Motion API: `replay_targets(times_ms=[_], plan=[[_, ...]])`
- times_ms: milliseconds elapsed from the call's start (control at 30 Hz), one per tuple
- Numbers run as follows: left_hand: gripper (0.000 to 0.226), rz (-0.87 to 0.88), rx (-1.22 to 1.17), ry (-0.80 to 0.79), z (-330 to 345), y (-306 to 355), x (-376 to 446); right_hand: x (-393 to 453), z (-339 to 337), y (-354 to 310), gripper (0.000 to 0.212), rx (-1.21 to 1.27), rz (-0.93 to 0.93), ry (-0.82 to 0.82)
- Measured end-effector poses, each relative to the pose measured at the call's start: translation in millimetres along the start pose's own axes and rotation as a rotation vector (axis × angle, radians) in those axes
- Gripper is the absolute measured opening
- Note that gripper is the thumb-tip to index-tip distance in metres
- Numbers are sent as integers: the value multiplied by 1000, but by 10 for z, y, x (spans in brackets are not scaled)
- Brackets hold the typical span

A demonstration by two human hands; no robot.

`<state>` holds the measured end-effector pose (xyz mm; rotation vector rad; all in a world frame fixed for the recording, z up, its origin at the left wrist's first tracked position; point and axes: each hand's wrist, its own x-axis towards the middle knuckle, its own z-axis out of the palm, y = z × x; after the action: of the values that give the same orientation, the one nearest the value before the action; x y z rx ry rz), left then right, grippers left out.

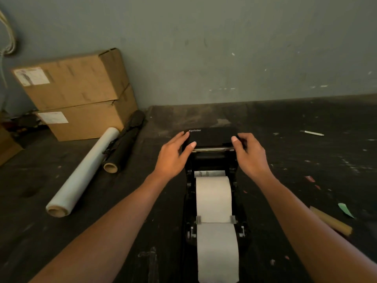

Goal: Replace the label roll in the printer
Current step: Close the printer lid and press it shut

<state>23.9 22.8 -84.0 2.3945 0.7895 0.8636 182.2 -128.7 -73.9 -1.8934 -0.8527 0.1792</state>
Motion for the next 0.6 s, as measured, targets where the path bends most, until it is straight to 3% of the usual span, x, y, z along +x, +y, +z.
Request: replay_targets(times_ms=[100, 167, 333, 433, 600], plan=[[37, -40, -181, 185, 22, 63, -302, -186, -66, 38, 30, 141, 121, 66], [40, -166, -295, 227, 54, 131, -459, -300, -91, 90, 33, 201, 200, 80], [45, -429, -491, 189, 76, 274, -758, -670, -79, 229, 37, 248, 263, 50], [41, -417, -572, 117, 87, 290, -1071, -933, -77, 304, 41, 265, 303, 41], [47, -388, -486, 31, 238, 95, -1661, -1337, -42, 529, 51, 232, 371, -31]])
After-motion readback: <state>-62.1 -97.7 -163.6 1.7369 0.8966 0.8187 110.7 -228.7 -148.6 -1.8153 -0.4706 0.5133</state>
